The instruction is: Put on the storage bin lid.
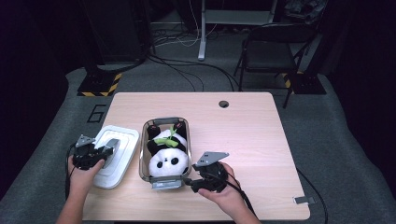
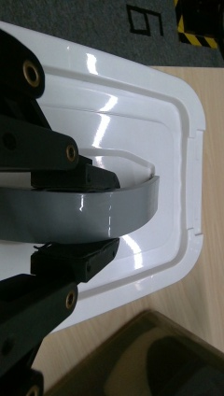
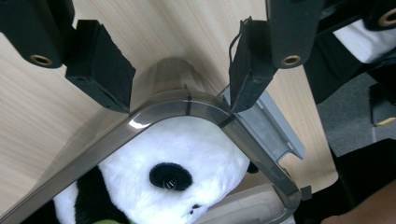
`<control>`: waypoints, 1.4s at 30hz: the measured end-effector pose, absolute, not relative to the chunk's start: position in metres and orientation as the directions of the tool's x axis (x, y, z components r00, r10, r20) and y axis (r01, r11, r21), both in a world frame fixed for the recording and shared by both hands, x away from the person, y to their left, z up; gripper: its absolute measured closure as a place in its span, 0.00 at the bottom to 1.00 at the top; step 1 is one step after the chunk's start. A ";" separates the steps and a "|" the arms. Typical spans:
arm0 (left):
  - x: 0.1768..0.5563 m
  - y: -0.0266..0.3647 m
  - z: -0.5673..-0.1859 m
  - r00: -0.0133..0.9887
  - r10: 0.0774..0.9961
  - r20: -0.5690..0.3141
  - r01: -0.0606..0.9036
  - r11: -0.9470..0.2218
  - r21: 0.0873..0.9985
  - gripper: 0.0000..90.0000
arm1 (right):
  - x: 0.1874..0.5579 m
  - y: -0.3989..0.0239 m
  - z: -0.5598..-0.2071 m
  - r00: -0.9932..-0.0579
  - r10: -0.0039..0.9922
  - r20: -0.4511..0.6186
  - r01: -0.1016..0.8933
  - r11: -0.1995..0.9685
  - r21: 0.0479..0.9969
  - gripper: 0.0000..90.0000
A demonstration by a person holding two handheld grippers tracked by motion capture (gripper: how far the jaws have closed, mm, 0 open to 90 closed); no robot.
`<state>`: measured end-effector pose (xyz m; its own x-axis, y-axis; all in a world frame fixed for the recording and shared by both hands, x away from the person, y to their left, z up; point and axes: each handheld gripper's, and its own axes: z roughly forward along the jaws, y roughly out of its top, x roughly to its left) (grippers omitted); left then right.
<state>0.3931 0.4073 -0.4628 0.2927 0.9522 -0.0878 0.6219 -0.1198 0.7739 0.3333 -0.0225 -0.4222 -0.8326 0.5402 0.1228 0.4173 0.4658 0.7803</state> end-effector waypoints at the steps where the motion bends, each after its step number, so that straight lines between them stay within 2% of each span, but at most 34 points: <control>1: 0.392 0.407 -0.461 0.296 0.951 -0.086 0.622 -0.124 0.773 0.75 | 0.332 -0.021 -0.421 -0.831 0.546 0.108 0.410 0.470 0.781 0.44; 8: 0.387 0.407 -0.448 0.295 0.951 -0.096 0.622 -0.115 0.775 0.75 | 0.332 -0.015 -0.420 -0.840 0.533 0.104 0.399 0.476 0.783 0.48; 31: 0.379 0.416 -0.416 0.303 0.945 -0.125 0.613 -0.093 0.784 0.75 | 0.332 0.019 -0.418 -0.880 0.460 0.120 0.363 0.486 0.795 0.48; 42: 0.379 0.415 -0.400 0.311 0.941 -0.130 0.611 -0.093 0.786 0.75 | 0.331 0.010 -0.418 -0.875 0.467 0.126 0.371 0.481 0.795 0.47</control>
<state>0.3791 0.4147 -0.3995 0.3111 0.9415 -0.1299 0.6107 -0.0933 0.7863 0.3310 0.0097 -0.4179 -0.8755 0.4665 0.1262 0.3707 0.4808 0.7946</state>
